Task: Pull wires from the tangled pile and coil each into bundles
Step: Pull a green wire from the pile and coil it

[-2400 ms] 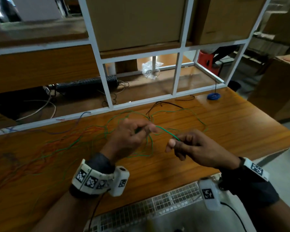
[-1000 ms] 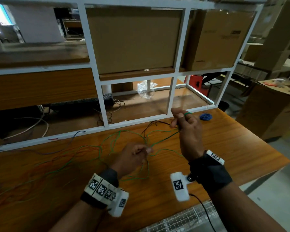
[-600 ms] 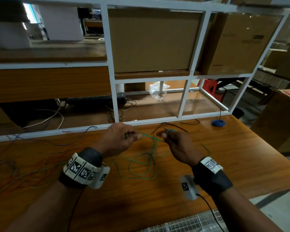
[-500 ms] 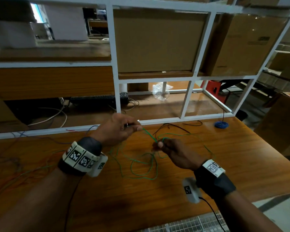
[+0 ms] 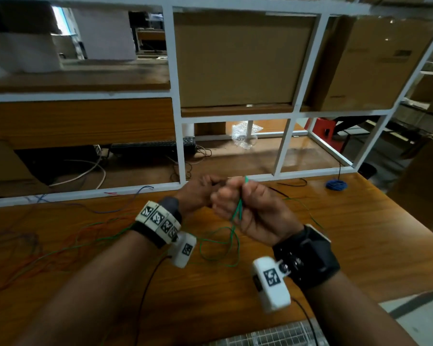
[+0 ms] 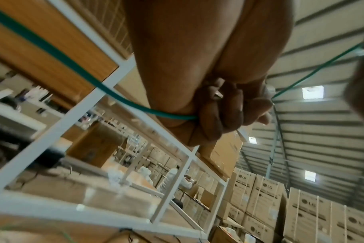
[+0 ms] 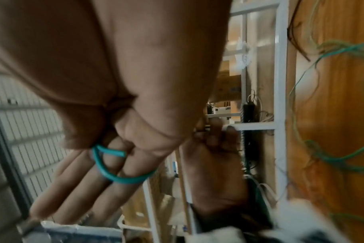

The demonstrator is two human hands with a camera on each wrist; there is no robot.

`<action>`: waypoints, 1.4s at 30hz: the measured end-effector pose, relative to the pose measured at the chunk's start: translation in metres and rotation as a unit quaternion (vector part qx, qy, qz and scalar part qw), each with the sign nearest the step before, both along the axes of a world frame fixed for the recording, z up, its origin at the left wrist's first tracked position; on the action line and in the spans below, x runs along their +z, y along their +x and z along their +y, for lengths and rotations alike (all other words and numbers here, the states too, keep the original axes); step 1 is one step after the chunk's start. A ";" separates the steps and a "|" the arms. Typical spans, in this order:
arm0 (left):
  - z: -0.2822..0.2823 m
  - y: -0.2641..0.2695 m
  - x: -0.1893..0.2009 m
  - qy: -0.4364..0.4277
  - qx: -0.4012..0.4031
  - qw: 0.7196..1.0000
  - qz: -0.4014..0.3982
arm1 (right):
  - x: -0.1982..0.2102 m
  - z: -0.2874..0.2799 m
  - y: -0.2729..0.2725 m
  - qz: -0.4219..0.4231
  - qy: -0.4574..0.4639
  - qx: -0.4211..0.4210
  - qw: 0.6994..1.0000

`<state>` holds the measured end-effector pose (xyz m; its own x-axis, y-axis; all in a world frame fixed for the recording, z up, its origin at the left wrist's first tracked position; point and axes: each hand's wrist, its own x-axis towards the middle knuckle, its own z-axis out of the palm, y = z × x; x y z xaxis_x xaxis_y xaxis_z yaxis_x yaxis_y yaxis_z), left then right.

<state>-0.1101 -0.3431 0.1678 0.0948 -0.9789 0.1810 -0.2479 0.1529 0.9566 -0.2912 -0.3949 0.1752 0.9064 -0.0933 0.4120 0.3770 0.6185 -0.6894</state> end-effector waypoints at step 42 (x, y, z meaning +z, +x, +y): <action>0.022 -0.025 -0.050 0.132 0.065 0.988 0.040 | -0.023 -0.085 -0.010 0.142 -0.186 -0.579 0.781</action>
